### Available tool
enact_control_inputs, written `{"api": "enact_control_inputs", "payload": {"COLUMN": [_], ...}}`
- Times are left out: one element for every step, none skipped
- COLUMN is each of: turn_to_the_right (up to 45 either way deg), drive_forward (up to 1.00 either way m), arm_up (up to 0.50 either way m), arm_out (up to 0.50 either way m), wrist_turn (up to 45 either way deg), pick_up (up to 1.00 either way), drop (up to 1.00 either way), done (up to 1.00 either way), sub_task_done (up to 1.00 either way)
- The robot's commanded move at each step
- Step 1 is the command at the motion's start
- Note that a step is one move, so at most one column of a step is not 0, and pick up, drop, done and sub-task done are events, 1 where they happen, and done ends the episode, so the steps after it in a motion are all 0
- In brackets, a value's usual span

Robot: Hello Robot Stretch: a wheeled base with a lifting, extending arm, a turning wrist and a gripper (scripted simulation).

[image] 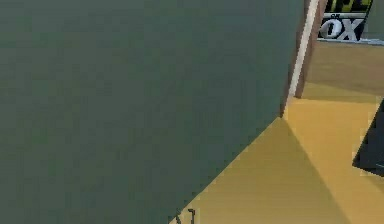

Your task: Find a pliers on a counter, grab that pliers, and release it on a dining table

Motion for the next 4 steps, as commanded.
{"api": "enact_control_inputs", "payload": {"turn_to_the_right": [0.0, 36.0, 0.0, 0.0], "drive_forward": [0.20, 0.00, 1.00, 1.00], "arm_up": [0.00, 0.00, 0.00, 0.00], "arm_out": [0.00, 0.00, 0.00, 0.00], "wrist_turn": [0.0, 0.0, 0.0, 0.0], "pick_up": [0.00, 0.00, 0.00, 0.00], "drop": [0.00, 0.00, 0.00, 0.00], "done": [0.00, 0.00, 0.00, 0.00], "sub_task_done": [0.00, 0.00, 0.00, 0.00]}}
